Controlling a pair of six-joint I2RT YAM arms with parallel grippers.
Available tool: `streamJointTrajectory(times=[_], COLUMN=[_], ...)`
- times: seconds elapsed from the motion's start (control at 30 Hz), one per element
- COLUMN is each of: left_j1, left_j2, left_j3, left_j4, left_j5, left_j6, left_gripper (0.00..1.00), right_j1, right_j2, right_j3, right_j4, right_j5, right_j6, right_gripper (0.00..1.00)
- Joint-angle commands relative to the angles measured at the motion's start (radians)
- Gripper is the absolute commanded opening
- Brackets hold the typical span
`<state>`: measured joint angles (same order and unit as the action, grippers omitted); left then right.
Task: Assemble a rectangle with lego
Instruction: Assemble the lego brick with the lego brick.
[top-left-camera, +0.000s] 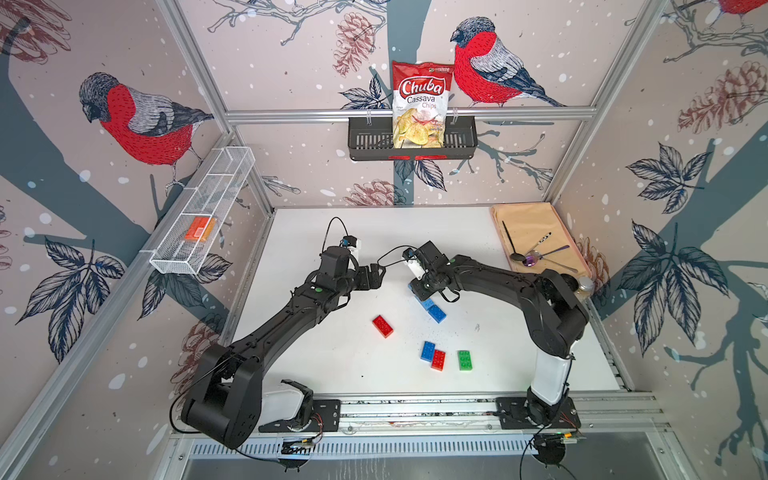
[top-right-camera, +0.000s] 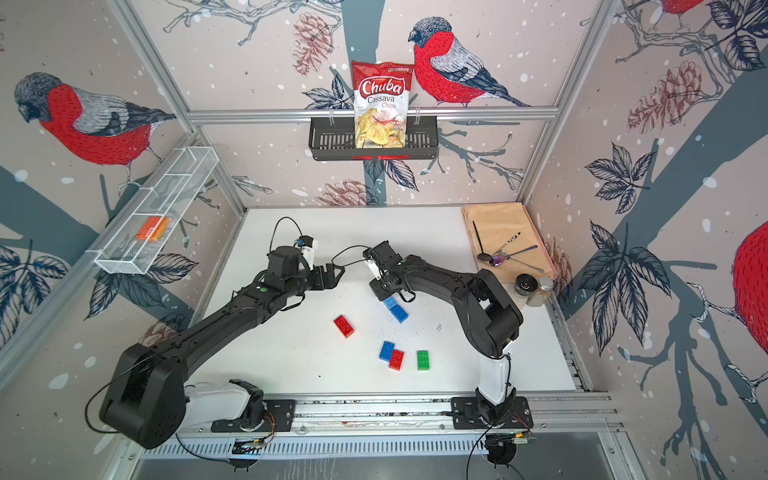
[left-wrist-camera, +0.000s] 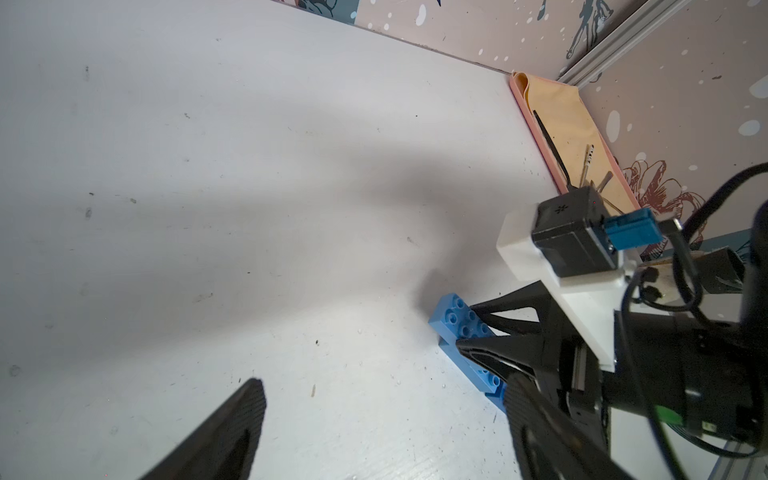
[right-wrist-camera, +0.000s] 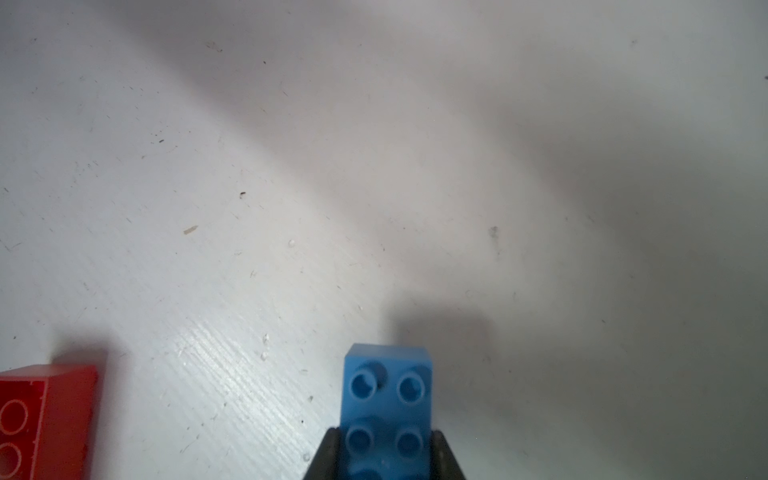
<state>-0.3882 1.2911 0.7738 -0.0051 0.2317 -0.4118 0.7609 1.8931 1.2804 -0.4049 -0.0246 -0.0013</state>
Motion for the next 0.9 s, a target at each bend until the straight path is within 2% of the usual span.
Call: streamJointTrajectory(times=[0.0, 0.33, 0.87], left_j1=[0.0, 0.0, 0.0], left_j2=[0.004, 0.007, 0.01], left_j3=[0.005, 0.007, 0.007], left_j4=[0.053, 0.05, 0.049], left_j5=[0.001, 0.0, -0.002], left_j6=[0.01, 0.009, 0.009], left_gripper=[0.9, 0.9, 0.9], right_j1=[-0.003, -0.015, -0.015], right_j2=[-0.003, -0.043, -0.02], right_j3=[-0.015, -0.092, -0.133], right_j4=[-0.024, 0.052, 0.124], right_j5=[0.037, 0.017, -0.005], right_j6=[-0.012, -0.011, 0.007], right_gripper=[0.13, 0.13, 0.12])
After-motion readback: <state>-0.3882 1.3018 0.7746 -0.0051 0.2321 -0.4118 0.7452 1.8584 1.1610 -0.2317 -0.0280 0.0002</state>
